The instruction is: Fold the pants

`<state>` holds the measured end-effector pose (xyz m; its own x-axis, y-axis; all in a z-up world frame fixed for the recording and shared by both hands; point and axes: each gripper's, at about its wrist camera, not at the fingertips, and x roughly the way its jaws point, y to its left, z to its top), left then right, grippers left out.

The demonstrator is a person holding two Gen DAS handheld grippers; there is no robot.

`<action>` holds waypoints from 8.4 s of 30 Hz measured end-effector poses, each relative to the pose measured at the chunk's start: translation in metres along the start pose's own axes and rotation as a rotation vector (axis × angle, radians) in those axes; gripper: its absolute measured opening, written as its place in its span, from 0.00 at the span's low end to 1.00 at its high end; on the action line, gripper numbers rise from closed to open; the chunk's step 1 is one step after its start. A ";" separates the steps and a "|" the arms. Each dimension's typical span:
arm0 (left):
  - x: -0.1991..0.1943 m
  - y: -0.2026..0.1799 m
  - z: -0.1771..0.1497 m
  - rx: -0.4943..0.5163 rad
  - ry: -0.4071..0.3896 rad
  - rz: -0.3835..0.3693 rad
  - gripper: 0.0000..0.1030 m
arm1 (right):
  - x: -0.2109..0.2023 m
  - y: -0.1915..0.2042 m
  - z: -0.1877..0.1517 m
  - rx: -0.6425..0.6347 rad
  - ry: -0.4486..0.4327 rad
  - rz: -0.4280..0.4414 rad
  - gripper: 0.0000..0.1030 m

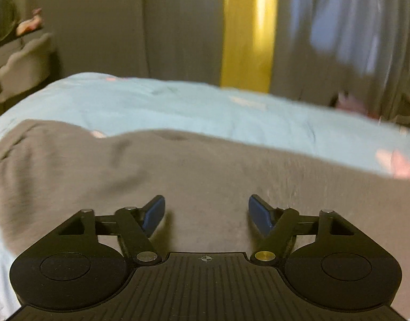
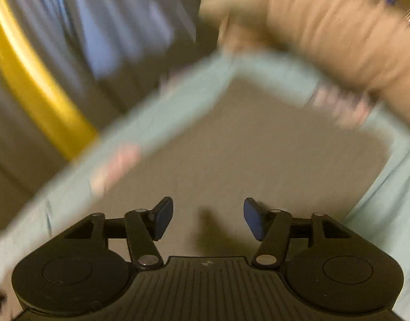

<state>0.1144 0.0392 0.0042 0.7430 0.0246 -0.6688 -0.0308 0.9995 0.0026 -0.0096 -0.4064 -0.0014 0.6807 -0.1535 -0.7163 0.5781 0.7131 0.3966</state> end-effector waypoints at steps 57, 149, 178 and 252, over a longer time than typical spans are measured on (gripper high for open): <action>-0.032 0.043 -0.056 -0.355 0.152 0.054 0.93 | 0.014 -0.016 0.002 0.105 0.135 0.095 0.35; -0.081 0.035 -0.054 -0.349 -0.081 -0.136 0.96 | -0.047 0.045 -0.049 -0.032 0.216 0.289 0.92; -0.035 -0.044 -0.053 -0.147 0.193 -0.342 0.19 | -0.037 0.014 -0.041 0.060 0.374 0.555 0.96; 0.023 -0.028 0.056 0.088 -0.070 -0.005 0.59 | -0.009 0.011 -0.047 0.164 0.371 0.544 0.96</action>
<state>0.1695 0.0131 0.0299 0.7879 0.0179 -0.6155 0.0296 0.9973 0.0669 -0.0307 -0.3647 -0.0172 0.7119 0.4635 -0.5276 0.2775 0.5045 0.8176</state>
